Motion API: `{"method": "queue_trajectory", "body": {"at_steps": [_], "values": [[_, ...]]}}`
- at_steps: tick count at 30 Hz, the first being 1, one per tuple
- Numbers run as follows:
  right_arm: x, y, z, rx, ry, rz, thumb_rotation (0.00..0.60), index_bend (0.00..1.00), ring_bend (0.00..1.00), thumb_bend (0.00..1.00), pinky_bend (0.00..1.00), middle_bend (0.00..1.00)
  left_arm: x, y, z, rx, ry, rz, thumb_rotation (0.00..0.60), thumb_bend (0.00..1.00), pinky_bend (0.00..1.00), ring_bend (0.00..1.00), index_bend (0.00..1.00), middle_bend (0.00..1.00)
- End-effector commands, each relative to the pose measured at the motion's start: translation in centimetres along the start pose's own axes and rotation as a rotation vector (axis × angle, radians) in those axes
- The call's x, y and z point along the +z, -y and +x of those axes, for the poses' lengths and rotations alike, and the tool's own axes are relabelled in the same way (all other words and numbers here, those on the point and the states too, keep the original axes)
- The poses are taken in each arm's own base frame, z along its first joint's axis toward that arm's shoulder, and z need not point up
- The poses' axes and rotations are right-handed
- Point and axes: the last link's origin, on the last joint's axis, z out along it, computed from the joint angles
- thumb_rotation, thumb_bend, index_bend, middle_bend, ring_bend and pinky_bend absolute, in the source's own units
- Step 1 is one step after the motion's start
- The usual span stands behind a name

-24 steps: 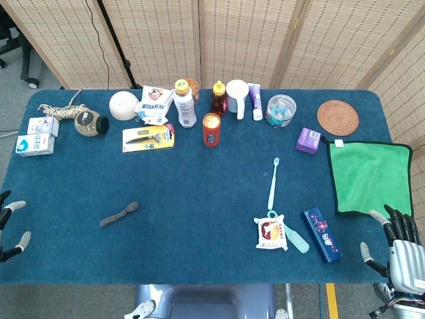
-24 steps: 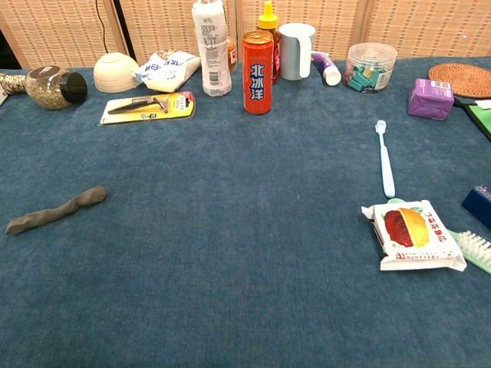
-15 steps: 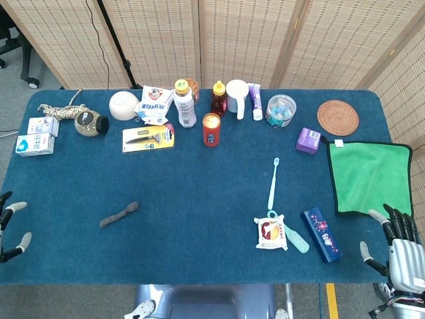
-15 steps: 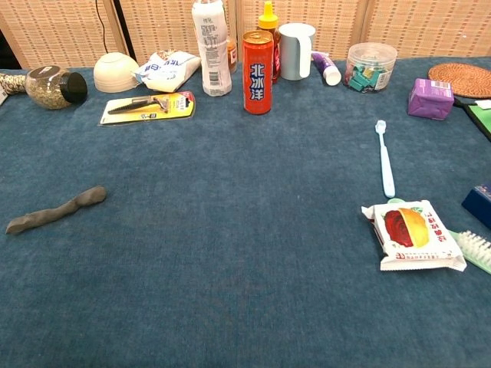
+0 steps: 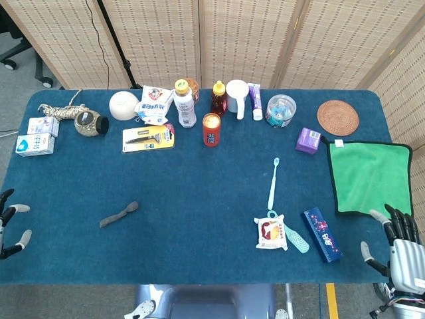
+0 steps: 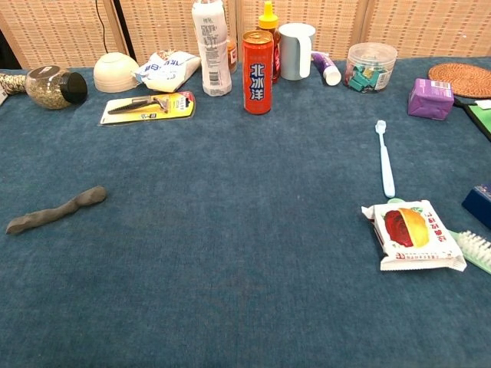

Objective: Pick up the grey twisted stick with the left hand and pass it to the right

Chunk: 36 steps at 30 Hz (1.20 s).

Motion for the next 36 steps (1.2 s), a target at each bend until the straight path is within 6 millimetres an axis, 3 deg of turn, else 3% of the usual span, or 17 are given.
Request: {"method": "queue_trajectory", "body": {"at_steps": [1, 10, 23, 36], "values": [[0.0, 0.0, 0.0, -0.001, 0.001, -0.002, 0.600, 0.21, 0.00, 0.39, 0.00, 0.09, 0.3, -0.2, -0.1, 0.009, 0.013, -0.011, 0.600, 0.36, 0.00, 0.14, 0.41, 0.13], [0.0, -0.1, -0.1, -0.003, 0.003, -0.009, 0.600, 0.21, 0.00, 0.39, 0.00, 0.09, 2.4, -1.7, -0.9, 0.034, 0.065, -0.093, 0.600, 0.37, 0.00, 0.15, 0.47, 0.15], [-0.1, -0.2, 0.1, -0.011, 0.003, -0.020, 0.600, 0.21, 0.00, 0.39, 0.00, 0.09, 4.5, -3.6, -3.0, 0.014, 0.143, -0.161, 0.600, 0.37, 0.00, 0.15, 0.47, 0.15], [0.1, -0.3, -0.2, -0.011, 0.017, -0.024, 0.600, 0.21, 0.00, 0.40, 0.00, 0.09, 6.4, -5.3, -7.2, 0.029, 0.238, -0.183, 0.600, 0.36, 0.00, 0.14, 0.47, 0.15]]}}
